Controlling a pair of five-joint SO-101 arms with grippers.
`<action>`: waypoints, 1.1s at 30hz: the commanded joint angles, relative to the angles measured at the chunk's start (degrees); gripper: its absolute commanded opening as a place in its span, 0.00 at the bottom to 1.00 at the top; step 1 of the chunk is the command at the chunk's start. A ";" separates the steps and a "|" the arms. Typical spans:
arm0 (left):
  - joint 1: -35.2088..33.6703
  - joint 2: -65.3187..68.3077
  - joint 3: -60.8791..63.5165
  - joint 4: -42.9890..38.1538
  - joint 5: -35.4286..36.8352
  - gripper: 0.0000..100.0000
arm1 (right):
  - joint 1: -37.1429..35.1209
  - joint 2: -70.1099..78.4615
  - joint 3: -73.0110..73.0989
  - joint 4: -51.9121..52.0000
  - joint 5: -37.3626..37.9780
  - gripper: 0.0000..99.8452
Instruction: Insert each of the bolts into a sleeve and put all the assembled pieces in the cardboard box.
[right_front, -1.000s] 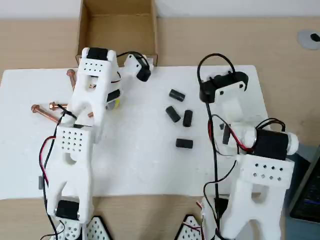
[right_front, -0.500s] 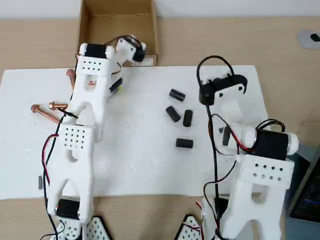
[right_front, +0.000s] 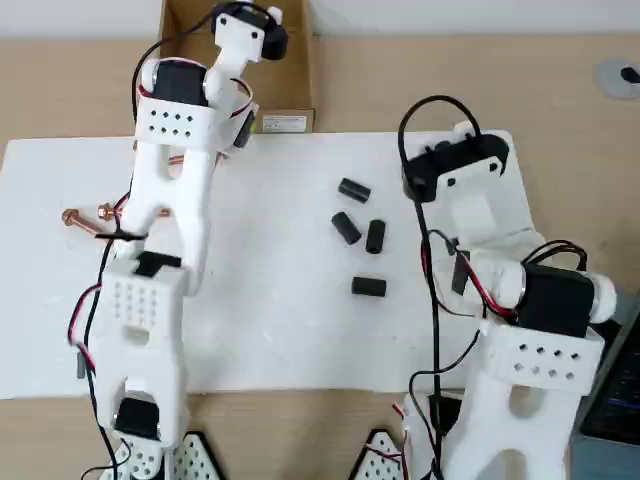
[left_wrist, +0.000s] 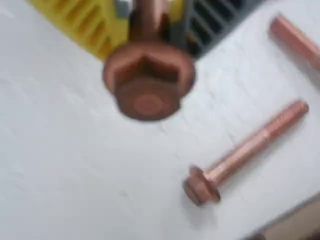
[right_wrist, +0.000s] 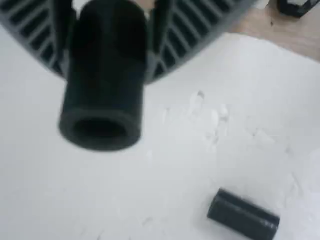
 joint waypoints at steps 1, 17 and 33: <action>1.85 -14.99 10.99 0.53 2.55 0.00 | 0.92 -1.98 -4.35 1.32 -0.53 0.01; 5.36 -60.62 55.30 0.26 15.30 0.00 | 0.92 -20.53 5.67 -1.41 -3.69 0.01; 5.27 -99.56 92.31 -14.51 30.24 0.00 | -15.60 -53.14 39.16 -25.85 -24.53 0.01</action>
